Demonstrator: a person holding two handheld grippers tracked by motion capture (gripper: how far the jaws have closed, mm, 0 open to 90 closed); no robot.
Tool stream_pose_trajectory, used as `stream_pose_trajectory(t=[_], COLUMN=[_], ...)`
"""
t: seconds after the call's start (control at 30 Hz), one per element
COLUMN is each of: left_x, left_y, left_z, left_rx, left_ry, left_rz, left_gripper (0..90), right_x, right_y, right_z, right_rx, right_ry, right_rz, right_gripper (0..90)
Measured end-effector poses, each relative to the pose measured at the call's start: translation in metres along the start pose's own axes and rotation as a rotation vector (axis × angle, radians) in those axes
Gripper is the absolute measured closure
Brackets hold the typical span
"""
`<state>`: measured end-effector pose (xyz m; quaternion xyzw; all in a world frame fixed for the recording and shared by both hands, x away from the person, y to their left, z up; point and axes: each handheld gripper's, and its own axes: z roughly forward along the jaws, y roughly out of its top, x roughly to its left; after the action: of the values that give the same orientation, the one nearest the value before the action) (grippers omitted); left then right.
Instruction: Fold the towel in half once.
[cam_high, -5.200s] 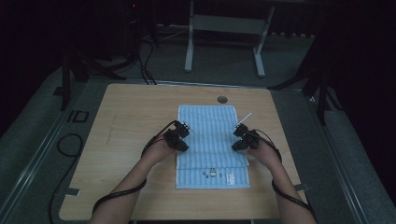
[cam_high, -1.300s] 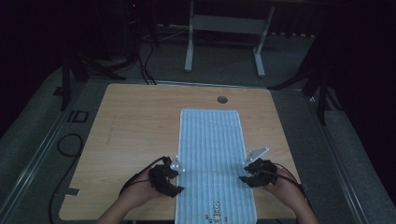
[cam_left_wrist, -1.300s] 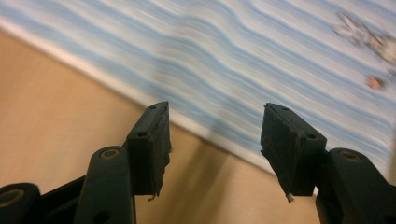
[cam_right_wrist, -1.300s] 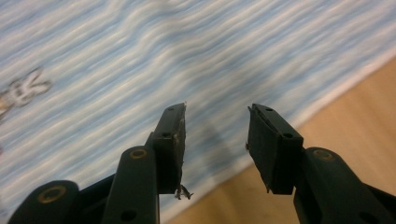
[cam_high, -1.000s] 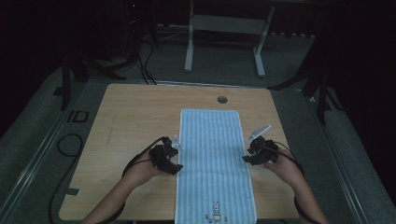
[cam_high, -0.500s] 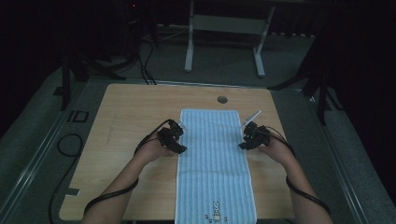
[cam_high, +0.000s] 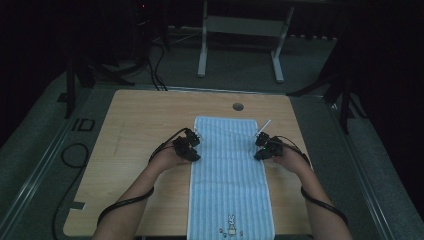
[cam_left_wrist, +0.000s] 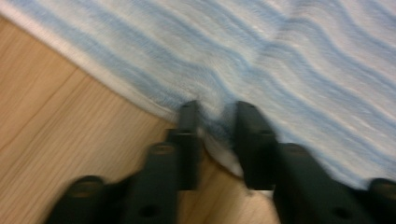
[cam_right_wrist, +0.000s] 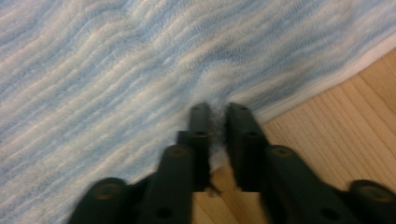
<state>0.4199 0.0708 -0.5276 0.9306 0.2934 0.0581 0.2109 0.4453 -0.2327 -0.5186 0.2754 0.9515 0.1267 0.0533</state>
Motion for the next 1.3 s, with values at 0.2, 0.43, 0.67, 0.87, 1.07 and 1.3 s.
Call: stream_pose_trajectory(t=[0.2, 0.43, 0.67, 0.87, 1.07, 1.3], left_x=[-0.004, -0.017, -0.05, -0.085, -0.107, -0.109], left_y=[0.009, 0.005, -0.015, -0.047, -0.077, -0.087], left_z=[-0.003, -0.047, -0.088, -0.09, -0.079, -0.08], left_rx=[0.007, -0.103, -0.168, -0.138, -0.101, -0.081], left_ry=[0.063, 0.092, 0.121, 0.069, 0.005, 0.017], left_rz=[0.011, 0.011, 0.058, 0.098, 0.099, 0.074], left_gripper=[87.2, 87.1, 86.8, 86.3, 86.1, 60.8], right_x=[-0.001, 0.009, 0.041, 0.082, 0.11, 0.12], right_y=[0.002, -0.002, -0.021, -0.046, -0.069, -0.077], right_z=[-0.005, -0.048, -0.092, -0.091, -0.068, -0.064], right_rx=[0.001, -0.082, -0.174, -0.184, -0.159, -0.153], right_ry=[-0.016, -0.059, -0.074, -0.057, 0.006, 0.029], right_rz=[-0.002, -0.041, -0.085, -0.127, -0.122, -0.094], right_gripper=[87.0, 87.3, 87.3, 87.2, 87.2, 69.8])
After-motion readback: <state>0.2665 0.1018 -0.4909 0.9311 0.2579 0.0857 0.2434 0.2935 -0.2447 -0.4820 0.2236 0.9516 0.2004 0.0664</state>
